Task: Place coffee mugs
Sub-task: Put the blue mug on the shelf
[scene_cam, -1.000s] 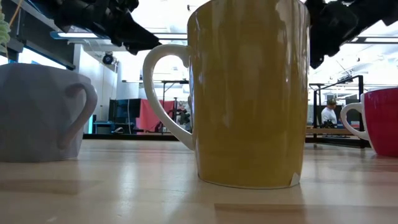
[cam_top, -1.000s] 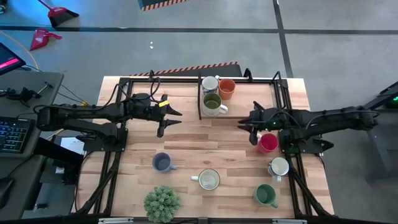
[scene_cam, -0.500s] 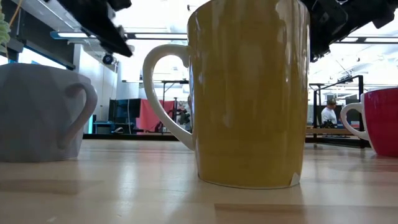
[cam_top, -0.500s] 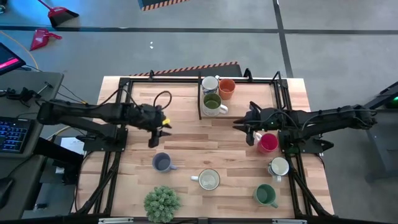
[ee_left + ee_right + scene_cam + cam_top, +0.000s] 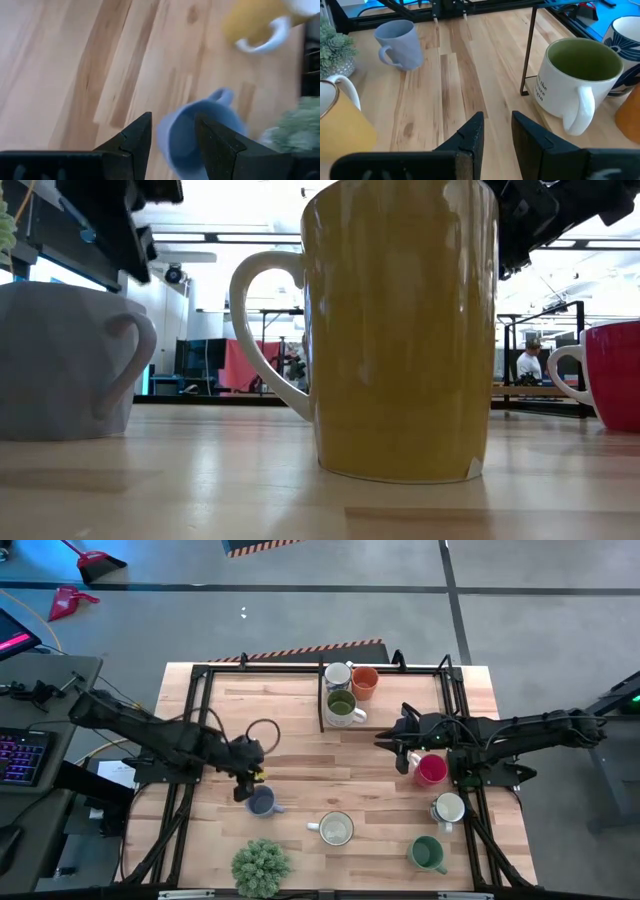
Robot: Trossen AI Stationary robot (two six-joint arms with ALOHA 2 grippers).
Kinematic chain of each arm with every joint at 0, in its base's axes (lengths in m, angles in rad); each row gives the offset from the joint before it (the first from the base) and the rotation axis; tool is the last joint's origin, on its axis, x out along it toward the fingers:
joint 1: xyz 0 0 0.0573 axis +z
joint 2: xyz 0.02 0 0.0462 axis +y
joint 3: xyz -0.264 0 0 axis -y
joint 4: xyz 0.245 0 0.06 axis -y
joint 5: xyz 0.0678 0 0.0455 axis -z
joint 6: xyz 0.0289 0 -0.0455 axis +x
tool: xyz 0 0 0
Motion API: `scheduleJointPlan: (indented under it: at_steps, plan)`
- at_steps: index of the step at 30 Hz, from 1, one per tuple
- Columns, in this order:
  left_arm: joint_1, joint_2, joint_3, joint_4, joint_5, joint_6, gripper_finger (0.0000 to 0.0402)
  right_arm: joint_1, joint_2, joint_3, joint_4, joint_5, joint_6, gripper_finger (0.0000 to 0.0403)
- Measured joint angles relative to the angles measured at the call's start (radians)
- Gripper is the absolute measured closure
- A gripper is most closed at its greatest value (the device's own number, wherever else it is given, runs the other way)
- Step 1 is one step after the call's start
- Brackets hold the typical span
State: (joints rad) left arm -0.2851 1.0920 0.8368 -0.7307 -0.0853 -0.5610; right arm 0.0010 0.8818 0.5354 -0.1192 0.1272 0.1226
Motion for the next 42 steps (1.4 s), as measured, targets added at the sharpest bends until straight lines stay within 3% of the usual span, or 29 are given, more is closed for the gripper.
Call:
scheduleJointPlan:
  at_steps: [8, 14, 28, 37, 42]
  plan:
    - [-0.046, 0.158, -0.001, -0.032, -0.028, -0.082, 0.0263, 0.0, 0.0, 0.0, -0.004, 0.0, 0.0, 0.0324]
    - [-0.052, 0.227, -0.002, -0.03, 0.028, -0.119, 0.0263, 0.0, 0.0, 0.0, -0.007, -0.006, 0.0, 0.0324]
    - [-0.05, 0.337, -0.002, -0.02, 0.047, -0.051, 0.0263, 0.0, 0.0, 0.0, -0.011, -0.008, 0.0, 0.0324]
    - [-0.041, 0.383, -0.002, -0.02, -0.008, -0.029, 0.0264, 0.0, 0.0, 0.0, -0.011, -0.031, 0.0, 0.0324]
    - [-0.012, 0.383, -0.002, -0.016, -0.015, -0.029, 0.0296, 0.0, 0.0, 0.0, -0.011, -0.031, 0.0, 0.0324]
